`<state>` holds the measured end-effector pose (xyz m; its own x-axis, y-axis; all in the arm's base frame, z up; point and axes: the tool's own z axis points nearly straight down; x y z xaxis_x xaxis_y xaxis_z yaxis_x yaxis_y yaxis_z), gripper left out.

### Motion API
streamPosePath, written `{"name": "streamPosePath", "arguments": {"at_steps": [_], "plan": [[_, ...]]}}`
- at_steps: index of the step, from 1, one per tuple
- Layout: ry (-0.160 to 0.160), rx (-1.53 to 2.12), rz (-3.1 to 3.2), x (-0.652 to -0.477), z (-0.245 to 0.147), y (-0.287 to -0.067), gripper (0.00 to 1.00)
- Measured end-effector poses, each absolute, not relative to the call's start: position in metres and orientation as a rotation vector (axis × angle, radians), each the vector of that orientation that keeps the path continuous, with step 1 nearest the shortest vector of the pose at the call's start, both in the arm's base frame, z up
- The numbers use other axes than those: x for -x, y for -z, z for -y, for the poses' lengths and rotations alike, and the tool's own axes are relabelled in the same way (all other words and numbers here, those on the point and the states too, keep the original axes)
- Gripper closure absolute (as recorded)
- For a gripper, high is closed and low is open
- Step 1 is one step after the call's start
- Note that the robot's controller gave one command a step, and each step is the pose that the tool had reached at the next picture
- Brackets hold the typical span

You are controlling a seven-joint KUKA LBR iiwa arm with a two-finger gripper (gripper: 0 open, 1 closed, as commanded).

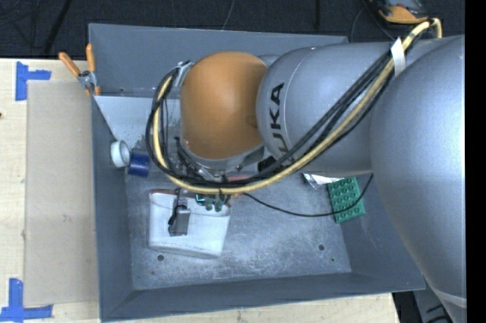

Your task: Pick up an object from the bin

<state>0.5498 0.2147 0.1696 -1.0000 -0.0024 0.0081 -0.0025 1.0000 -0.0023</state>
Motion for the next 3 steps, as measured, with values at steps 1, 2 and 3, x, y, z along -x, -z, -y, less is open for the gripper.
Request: {"name": "streamPosePath", "arguments": {"at_steps": [1, 2, 3], "plan": [[0.001, -0.381, 3.11, -0.535, -0.133, -0.072, 0.0], [0.002, -0.378, 3.123, -0.538, -0.133, -0.075, 1.0], [0.004, -0.427, 3.118, -0.488, -0.189, -0.215, 1.0]]}}
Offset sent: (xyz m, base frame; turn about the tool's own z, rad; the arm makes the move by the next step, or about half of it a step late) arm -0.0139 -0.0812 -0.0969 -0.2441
